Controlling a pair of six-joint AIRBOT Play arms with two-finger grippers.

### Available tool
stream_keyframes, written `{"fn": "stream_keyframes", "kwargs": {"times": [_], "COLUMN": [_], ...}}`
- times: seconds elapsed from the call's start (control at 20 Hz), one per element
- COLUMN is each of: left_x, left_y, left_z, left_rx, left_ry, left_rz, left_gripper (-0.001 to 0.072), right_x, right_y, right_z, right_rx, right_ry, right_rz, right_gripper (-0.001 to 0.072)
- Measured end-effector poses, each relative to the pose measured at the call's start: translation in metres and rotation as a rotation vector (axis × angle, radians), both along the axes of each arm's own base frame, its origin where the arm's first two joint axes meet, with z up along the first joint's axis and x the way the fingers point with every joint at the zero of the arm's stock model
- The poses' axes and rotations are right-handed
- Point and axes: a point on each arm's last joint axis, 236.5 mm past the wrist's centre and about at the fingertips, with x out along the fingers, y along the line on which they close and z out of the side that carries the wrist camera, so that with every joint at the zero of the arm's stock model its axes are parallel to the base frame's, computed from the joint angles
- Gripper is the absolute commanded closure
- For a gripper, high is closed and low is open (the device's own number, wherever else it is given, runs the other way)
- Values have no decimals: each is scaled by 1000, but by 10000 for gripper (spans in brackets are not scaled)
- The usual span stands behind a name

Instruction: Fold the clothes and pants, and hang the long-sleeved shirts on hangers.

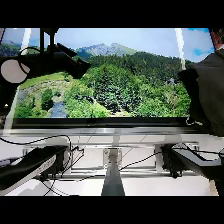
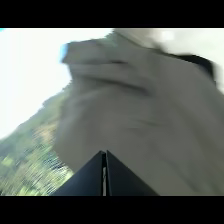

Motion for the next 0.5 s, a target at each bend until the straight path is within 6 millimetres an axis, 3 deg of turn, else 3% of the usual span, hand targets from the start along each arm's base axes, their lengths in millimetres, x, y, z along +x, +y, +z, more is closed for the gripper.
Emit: {"fn": "stream_keyframes", "kwargs": {"times": [0.15,0.25,0.35,0.5], "left_x": [0,0,0,0], "left_y": [0,0,0,0], "left_z": [0,0,0,0], "left_rx": [0,1,0,1], "left_ry": [0,0,0,0], "left_rz": [0,0,0,0], "left_gripper": [9,9,9,9], "right_x": [52,76,91,98], "right_y": [67,117,167,234], "right_z": [4,3,3,3], "right_rx": [-57,-112,-168,-238], "right_ry": [-7,5,9,11], "right_rz": [271,440,594,788], "right_gripper": [691,691,691,691]}}
